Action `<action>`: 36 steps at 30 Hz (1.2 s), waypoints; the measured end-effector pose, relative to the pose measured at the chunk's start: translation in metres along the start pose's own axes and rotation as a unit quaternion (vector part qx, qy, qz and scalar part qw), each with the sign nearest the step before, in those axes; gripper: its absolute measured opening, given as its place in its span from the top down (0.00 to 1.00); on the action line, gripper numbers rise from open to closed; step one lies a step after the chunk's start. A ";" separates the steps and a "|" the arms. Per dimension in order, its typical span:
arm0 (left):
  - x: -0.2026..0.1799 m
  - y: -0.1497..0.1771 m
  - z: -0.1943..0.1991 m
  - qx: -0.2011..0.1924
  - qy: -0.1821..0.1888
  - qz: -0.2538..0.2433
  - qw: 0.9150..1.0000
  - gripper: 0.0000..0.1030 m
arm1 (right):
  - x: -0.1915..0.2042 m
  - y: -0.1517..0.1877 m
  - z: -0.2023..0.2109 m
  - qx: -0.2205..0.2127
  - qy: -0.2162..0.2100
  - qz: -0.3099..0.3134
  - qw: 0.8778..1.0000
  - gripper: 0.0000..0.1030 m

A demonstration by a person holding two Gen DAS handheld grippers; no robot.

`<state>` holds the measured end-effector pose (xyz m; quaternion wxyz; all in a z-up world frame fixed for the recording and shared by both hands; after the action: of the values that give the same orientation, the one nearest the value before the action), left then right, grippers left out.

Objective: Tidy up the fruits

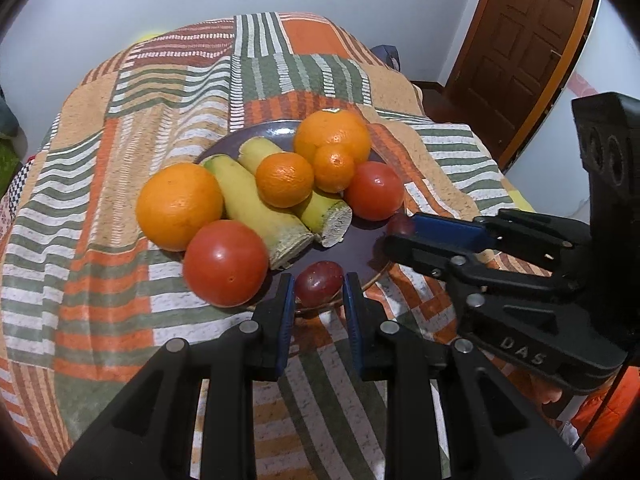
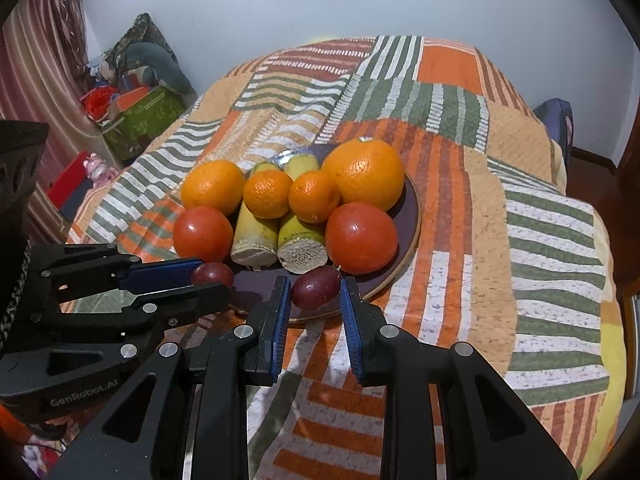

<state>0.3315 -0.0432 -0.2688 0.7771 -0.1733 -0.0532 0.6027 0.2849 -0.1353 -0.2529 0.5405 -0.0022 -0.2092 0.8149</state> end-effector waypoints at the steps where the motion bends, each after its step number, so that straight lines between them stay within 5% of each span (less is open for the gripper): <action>1: 0.000 -0.001 -0.002 0.000 0.001 0.000 1.000 0.77 | -0.001 0.000 -0.003 0.003 -0.001 0.000 1.000 0.77; 26: 0.002 0.000 -0.016 0.028 0.013 0.016 0.999 0.73 | -0.001 -0.001 -0.006 0.014 0.003 0.006 1.000 0.72; 31: 0.002 0.000 0.012 -0.004 0.007 0.025 1.000 0.72 | 0.003 0.000 0.024 -0.014 0.008 0.003 1.000 0.72; 36: 0.000 0.001 0.073 -0.075 -0.010 0.037 0.996 0.72 | 0.008 -0.003 0.074 -0.066 0.016 0.001 0.998 0.72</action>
<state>0.3094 -0.0280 -0.2011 0.7384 -0.2269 -0.0993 0.6272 0.2671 -0.1527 -0.1824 0.5416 -0.0509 -0.2536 0.7998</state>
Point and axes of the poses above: each gripper's, at about its wrist camera, not at the fingertips, and z roughly against the way its jaws point, x to its left, y to its underside, the point moved 7 cm from there along -z, roughly the way its jaws point, and after that the axes turned 14 degrees about x, right-handed, at the moved point
